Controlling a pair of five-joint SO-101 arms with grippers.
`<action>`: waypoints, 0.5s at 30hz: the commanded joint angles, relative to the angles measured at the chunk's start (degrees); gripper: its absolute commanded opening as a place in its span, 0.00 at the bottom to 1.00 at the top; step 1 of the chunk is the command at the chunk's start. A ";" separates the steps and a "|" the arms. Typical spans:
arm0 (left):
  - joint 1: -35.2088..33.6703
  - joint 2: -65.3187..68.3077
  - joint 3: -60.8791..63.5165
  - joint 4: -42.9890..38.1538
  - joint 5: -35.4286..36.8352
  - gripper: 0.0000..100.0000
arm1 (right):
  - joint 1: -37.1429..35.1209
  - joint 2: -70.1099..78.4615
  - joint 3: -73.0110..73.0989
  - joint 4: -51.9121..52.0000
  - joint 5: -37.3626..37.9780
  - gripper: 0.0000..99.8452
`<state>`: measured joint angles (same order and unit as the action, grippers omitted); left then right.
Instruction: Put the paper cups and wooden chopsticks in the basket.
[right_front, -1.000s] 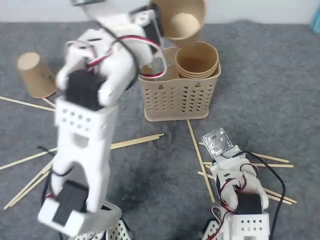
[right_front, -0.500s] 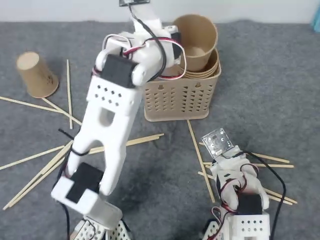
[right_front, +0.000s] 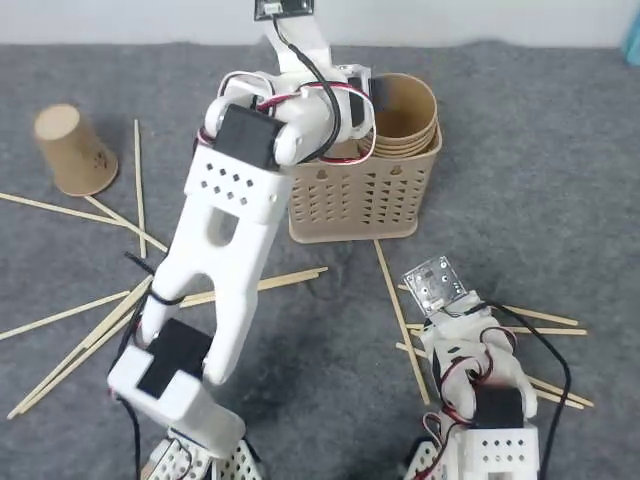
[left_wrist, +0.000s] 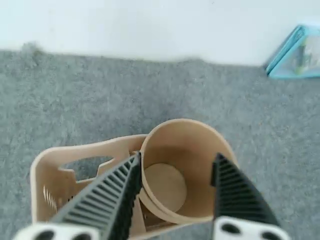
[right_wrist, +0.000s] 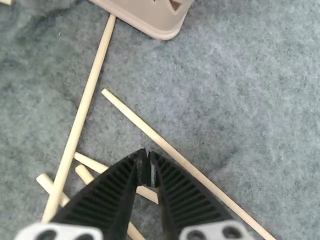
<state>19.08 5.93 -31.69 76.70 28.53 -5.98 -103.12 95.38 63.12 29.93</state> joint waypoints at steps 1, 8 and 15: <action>-0.70 -7.82 -0.13 0.35 0.35 0.21 | 0.04 -0.66 1.05 -0.92 1.05 0.01; 7.56 -15.65 7.16 1.23 -9.85 0.03 | 0.04 -0.66 1.05 -1.01 1.05 0.01; 10.02 -20.84 26.86 -17.41 -15.74 0.02 | 0.04 -0.66 1.05 -0.92 1.05 0.01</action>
<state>28.66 -10.77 -11.12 68.62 13.67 -5.98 -103.12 95.38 63.12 29.93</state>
